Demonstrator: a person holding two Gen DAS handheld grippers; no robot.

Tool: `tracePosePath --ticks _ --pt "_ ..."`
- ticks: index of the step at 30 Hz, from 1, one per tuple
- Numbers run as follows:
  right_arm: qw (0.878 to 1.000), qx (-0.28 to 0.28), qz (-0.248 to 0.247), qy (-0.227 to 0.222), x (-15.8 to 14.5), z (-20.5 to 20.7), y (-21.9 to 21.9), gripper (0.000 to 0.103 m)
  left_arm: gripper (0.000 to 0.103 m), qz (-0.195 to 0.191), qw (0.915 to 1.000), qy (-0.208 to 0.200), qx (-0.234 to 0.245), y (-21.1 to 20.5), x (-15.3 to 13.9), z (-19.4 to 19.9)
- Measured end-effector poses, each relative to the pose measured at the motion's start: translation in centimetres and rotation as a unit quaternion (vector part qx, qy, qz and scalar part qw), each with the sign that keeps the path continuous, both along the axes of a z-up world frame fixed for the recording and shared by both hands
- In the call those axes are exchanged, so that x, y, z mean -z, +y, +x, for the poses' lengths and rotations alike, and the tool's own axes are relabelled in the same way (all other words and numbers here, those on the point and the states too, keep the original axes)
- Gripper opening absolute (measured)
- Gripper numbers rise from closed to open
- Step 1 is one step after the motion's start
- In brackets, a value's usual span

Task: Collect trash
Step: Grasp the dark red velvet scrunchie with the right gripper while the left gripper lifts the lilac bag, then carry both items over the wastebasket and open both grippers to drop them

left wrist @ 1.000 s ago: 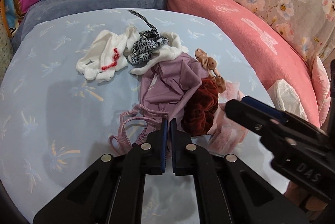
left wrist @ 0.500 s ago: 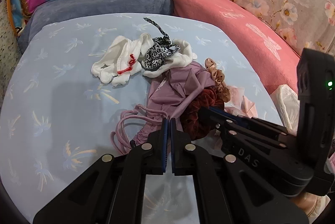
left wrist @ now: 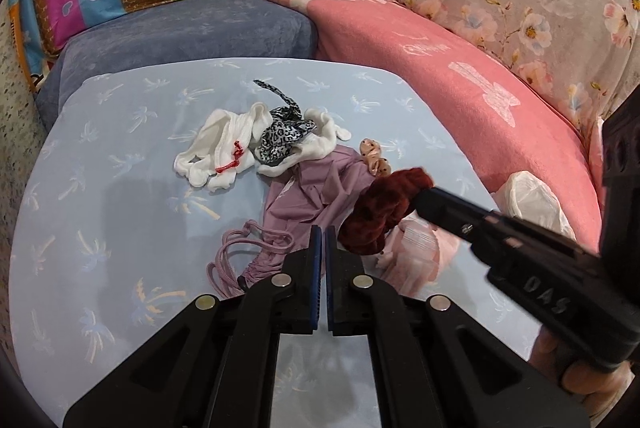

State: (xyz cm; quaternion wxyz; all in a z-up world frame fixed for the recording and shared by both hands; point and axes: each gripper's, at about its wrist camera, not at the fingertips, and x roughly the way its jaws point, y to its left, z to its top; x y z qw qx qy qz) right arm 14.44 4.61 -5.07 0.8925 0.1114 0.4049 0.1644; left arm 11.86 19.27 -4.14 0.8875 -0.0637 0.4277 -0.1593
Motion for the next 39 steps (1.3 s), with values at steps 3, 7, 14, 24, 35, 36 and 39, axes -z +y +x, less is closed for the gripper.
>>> tracePosePath --ticks 3,7,14,24,35,36,39 --pt "1.0 0.01 -0.006 -0.014 -1.3 -0.6 -0.6 0.002 0.003 0.009 1.0 0.0 -0.002 -0.4 0.4 0.0" --pt "0.999 0.024 -0.003 -0.021 -2.4 -1.0 -1.5 0.002 0.006 0.026 0.9996 0.013 0.002 -1.0 1.6 0.8" --pt "0.999 0.037 0.006 -0.022 -2.9 -1.2 -2.8 0.002 0.046 0.034 0.9993 0.011 0.012 -2.2 3.1 2.2" --pt "0.999 0.042 0.009 -0.022 -2.7 -1.3 -3.4 0.002 0.019 0.045 0.9977 0.049 0.014 -3.1 4.8 4.6" --pt "0.997 0.058 0.02 -0.041 -4.4 -2.8 -5.5 0.002 0.002 0.018 0.9994 0.021 0.019 -4.1 0.7 1.7" --pt "0.997 0.06 0.022 -0.045 -4.7 -3.0 -5.8 0.002 0.002 0.015 0.9996 0.012 0.021 -4.3 -0.2 1.1" --pt "0.996 0.067 0.026 -0.057 -5.9 -3.8 -6.7 0.002 0.002 0.01 0.9996 -0.008 0.026 -5.1 -2.2 0.4"
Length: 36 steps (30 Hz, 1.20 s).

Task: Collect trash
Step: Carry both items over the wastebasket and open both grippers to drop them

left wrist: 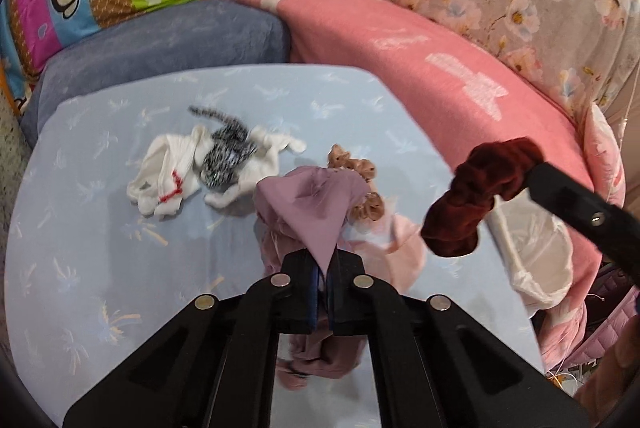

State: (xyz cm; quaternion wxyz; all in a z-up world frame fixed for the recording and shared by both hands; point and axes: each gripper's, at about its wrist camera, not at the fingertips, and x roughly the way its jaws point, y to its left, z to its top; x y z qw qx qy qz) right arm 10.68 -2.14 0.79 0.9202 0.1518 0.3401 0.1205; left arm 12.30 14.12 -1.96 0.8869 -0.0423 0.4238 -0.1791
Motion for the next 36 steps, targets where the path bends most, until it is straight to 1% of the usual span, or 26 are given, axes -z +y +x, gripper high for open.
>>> tracePosePath --ticks 4,9,18,23,28,36 --pt "1.0 0.01 0.003 -0.017 -1.6 -1.3 -1.5 0.002 0.002 -0.013 0.9995 -0.027 0.01 -1.4 -2.8 -0.9" --pt "0.999 0.027 0.009 -0.037 -3.5 -3.1 -4.0 0.002 0.002 -0.023 0.9977 -0.057 0.028 -3.6 -5.4 -1.6" --pt "0.995 0.075 0.013 -0.066 -5.8 -6.3 -10.0 0.002 0.002 -0.031 0.9918 -0.092 0.083 -9.0 -8.4 -3.3" --pt "0.991 0.108 0.012 -0.075 -6.6 -7.5 -13.5 0.002 0.002 -0.035 0.9876 -0.101 0.115 -12.3 -9.2 -4.0" --pt "0.987 0.139 0.013 -0.075 -6.7 -8.6 -17.1 0.002 0.002 -0.033 0.9826 -0.107 0.148 -15.9 -9.5 -4.6" --pt "0.981 0.181 0.013 -0.074 -6.2 -10.3 -22.0 0.002 0.002 -0.035 0.9766 -0.096 0.189 -20.6 -9.1 -5.3"
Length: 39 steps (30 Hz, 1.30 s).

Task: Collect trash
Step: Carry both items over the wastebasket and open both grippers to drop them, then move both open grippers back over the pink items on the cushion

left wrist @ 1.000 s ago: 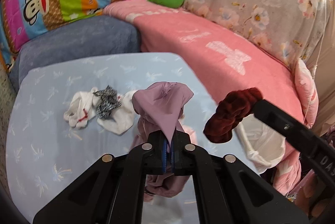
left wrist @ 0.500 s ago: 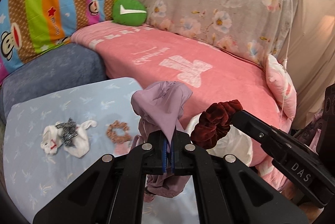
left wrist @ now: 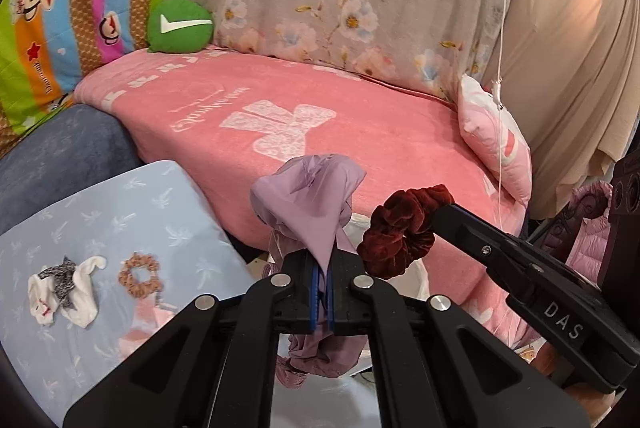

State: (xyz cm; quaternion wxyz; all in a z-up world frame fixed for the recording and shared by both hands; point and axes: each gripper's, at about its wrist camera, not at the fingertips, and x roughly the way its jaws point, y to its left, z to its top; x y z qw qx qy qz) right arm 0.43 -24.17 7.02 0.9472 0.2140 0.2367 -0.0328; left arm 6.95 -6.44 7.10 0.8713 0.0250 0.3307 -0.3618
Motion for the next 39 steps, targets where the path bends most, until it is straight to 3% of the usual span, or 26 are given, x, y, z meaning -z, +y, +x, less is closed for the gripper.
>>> tracePosePath --ticks 18,21,22,23,25,39 --pt "0.999 0.042 0.007 0.016 1.8 -0.2 -5.3 0.003 0.006 0.034 0.9983 0.018 0.043 -6.1 2.0 -0.6" --pt "0.999 0.044 0.011 0.015 1.9 -0.1 -5.4 0.004 0.032 0.04 0.9985 0.014 0.035 -6.2 2.1 -0.5" --pt "0.999 0.045 0.011 0.015 1.9 -0.1 -5.4 0.007 0.052 0.039 0.9988 0.011 0.029 -6.1 2.1 -0.5" --pt "0.999 0.045 0.011 0.015 2.0 -0.1 -5.4 0.009 0.062 0.035 0.9991 0.006 0.022 -5.9 2.0 -0.5" --pt "0.999 0.047 0.011 0.016 2.0 -0.1 -5.4 0.009 0.062 0.033 0.9993 -0.007 0.015 -5.7 1.7 -0.6" --pt "0.999 0.039 0.004 0.023 2.0 0.2 -4.0 0.009 0.062 0.026 0.9996 0.006 -0.006 -3.8 1.9 0.3"
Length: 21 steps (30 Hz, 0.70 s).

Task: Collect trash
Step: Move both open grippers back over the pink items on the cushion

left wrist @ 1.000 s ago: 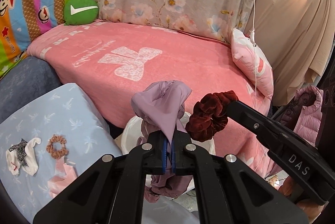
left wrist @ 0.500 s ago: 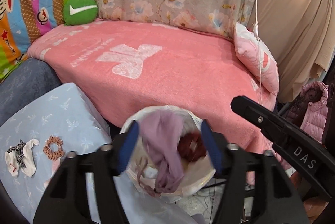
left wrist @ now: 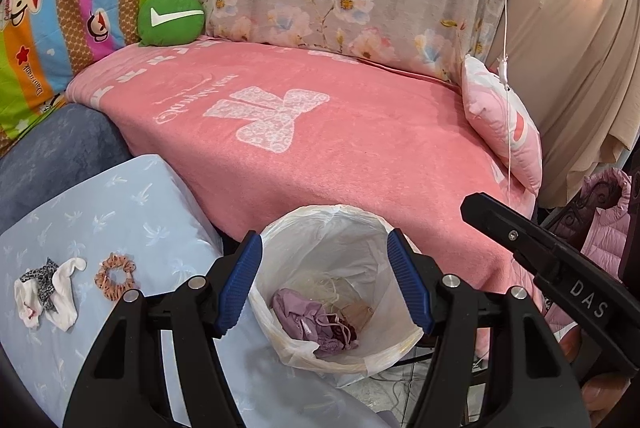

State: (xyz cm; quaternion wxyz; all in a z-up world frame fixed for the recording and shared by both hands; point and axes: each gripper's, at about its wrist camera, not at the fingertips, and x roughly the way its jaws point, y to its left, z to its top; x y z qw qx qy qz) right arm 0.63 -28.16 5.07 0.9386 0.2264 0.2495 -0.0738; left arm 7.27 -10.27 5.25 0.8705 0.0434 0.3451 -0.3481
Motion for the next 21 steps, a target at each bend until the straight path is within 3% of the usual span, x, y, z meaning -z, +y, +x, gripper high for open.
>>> tracePosePath --ticks 11,21 --pt "0.999 -0.031 -0.004 0.021 1.4 0.9 3.6 0.017 0.062 -0.002 0.999 0.021 -0.039 3.8 1.4 0.6" --pt "0.996 -0.075 -0.008 0.05 3.6 2.3 8.7 0.024 0.066 0.012 0.9924 0.049 -0.112 10.4 4.6 1.9"
